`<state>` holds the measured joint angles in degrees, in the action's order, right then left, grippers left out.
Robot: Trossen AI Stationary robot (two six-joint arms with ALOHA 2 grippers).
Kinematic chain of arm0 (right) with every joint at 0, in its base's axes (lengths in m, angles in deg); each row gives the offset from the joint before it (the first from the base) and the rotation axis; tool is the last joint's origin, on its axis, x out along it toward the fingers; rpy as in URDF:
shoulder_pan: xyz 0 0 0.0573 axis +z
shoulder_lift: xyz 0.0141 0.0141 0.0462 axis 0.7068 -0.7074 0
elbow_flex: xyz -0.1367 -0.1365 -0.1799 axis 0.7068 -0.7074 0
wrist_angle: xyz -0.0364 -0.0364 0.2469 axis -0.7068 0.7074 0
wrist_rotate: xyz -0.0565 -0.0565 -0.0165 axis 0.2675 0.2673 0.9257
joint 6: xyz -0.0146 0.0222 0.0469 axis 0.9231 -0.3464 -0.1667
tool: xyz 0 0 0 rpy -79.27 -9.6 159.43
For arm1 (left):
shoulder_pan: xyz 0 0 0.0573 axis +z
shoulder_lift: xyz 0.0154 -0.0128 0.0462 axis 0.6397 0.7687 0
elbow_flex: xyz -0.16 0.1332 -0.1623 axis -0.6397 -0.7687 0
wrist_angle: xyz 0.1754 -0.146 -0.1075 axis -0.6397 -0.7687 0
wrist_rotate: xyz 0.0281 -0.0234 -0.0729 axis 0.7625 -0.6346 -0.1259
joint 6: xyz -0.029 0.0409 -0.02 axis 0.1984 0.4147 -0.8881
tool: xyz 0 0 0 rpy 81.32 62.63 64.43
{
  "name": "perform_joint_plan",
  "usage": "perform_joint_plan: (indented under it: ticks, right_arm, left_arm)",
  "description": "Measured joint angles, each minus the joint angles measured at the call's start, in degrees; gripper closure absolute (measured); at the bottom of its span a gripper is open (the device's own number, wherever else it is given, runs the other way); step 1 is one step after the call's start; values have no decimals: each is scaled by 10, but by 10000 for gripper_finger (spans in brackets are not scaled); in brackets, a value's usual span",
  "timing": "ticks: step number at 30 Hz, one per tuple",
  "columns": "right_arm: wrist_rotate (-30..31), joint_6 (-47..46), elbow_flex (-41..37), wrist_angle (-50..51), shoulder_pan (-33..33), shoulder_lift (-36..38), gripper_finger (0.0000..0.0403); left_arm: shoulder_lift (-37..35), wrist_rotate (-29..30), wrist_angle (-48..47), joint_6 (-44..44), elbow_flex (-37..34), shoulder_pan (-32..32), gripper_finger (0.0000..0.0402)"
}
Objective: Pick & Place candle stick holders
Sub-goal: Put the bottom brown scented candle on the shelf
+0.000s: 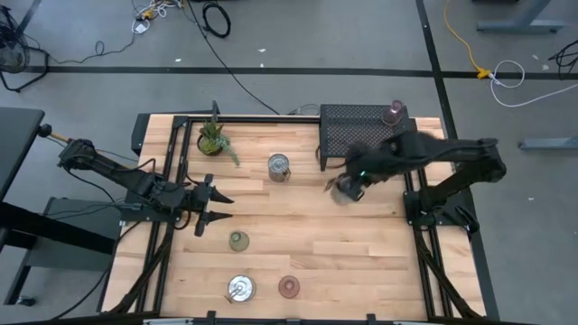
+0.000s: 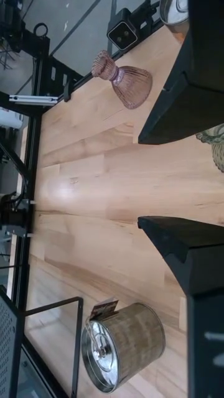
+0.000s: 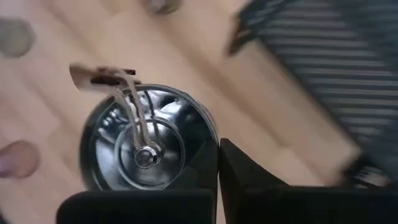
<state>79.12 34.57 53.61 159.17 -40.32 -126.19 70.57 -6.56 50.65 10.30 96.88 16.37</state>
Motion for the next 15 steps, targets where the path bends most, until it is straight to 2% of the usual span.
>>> perform_joint_plan:
  ticks: [2,6,11,15]
  right_arm:
    - [29,-5,34,10,-8,8,403]
    - [66,-10,40,3,-32,57,403]
    - [100,-27,-11,6,-75,141,403]
    - [93,-43,-75,8,-112,210,403]
  left_arm:
    - [0,0,0,0,0,0,200]
    - [0,0,0,-1,0,0,200]
    - [0,-2,-5,-1,0,0,200]
    - [0,-2,-9,0,0,0,200]
